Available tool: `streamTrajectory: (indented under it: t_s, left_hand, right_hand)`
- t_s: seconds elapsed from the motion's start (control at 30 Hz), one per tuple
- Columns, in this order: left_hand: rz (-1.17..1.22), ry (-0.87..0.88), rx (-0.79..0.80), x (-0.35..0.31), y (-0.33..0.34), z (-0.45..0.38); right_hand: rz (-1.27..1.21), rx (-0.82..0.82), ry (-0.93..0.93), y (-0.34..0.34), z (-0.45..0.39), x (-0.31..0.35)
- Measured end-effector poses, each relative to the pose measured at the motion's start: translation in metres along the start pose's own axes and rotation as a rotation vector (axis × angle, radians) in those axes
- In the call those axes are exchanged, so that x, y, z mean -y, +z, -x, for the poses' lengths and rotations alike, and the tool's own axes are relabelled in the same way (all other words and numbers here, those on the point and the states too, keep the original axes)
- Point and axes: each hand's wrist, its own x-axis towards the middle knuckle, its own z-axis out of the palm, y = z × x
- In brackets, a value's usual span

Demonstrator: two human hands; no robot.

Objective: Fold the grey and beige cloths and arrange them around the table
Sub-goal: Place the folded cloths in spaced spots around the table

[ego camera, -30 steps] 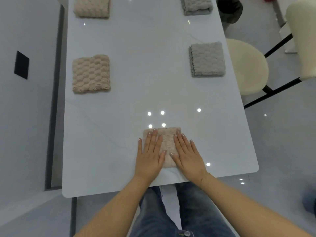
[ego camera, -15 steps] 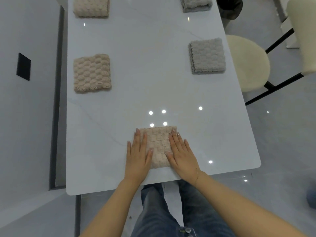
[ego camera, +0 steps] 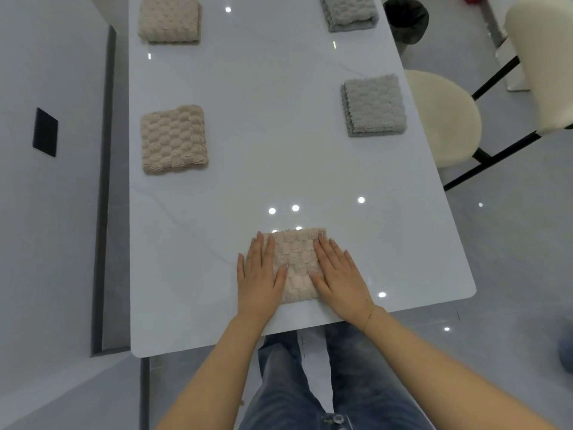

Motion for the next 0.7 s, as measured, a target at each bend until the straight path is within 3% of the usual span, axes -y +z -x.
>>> streamTrajectory:
  t_s: [0.1,0.33,0.7]
  left_hand:
    - [-0.018,-0.009,-0.007,-0.006,-0.020,-0.004]
    - [-0.251,0.173,-0.145,-0.022,-0.060,0.016]
    - [-0.361,0.259,-0.077,-0.001,-0.096,0.020]
  right_hand:
    - [0.009,-0.046,0.029,-0.014,0.005,0.006]
    - [0.115,-0.226,0.068,-0.045,0.028,0.024]
    - [0.048,-0.316,0.148,-0.056,0.035,0.047]
